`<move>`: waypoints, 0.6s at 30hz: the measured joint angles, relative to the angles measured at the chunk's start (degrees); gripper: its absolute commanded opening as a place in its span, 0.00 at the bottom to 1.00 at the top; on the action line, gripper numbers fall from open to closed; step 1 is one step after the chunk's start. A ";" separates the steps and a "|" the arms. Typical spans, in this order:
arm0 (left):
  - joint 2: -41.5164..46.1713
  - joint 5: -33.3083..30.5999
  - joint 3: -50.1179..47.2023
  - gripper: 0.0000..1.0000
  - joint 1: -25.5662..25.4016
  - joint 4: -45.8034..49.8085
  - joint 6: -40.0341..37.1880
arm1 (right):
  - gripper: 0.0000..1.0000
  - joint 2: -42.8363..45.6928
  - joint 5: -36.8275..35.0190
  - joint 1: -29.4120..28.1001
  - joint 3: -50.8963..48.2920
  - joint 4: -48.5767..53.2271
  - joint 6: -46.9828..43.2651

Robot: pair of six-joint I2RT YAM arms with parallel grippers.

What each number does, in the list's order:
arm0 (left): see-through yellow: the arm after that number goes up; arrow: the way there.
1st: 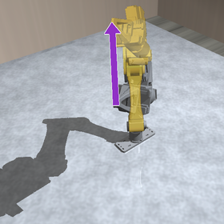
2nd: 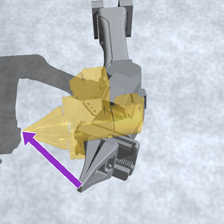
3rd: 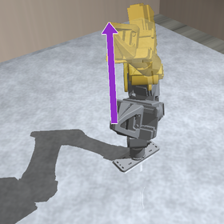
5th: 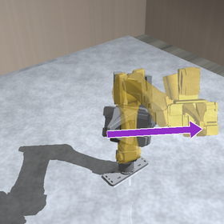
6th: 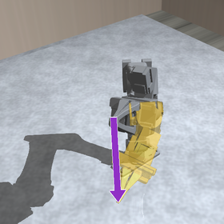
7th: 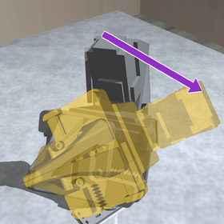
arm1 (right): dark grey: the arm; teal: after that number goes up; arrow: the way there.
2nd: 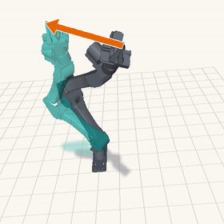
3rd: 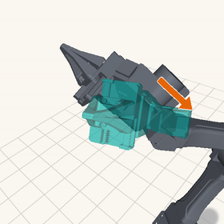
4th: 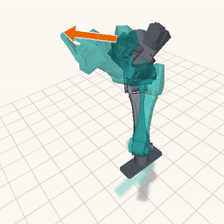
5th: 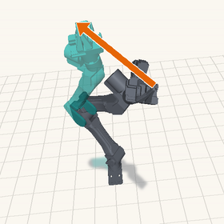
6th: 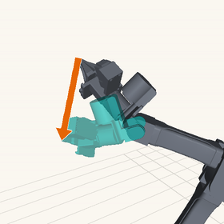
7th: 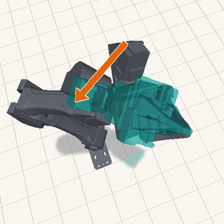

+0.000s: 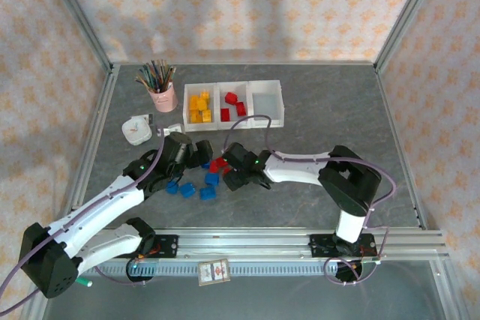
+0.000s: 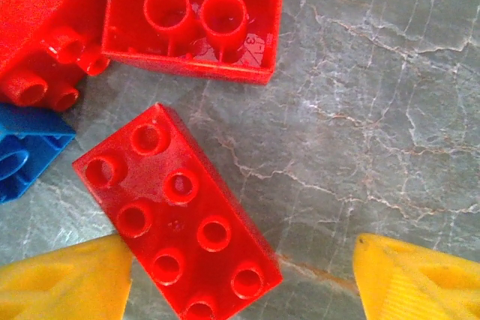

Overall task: Sort the legos into containers by color
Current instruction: Pick up the lego from the bottom-center of the table.

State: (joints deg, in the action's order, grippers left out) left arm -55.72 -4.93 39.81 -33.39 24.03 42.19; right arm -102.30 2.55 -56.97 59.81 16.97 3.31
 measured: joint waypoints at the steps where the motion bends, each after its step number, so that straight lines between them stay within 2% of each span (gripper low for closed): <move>1: 0.00 0.00 -0.02 0.99 0.00 0.00 0.04 | 0.70 -0.39 -0.15 0.00 0.35 -0.04 -0.17; 18: 0.00 0.02 -0.15 0.99 0.52 0.00 0.46 | 0.28 -3.39 -0.07 -0.11 2.47 -1.09 -1.14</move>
State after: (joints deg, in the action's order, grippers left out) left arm -55.72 -4.91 39.66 -32.86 24.03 42.65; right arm -105.69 2.48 -57.08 62.28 15.88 2.17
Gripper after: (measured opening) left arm 0.994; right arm 0.311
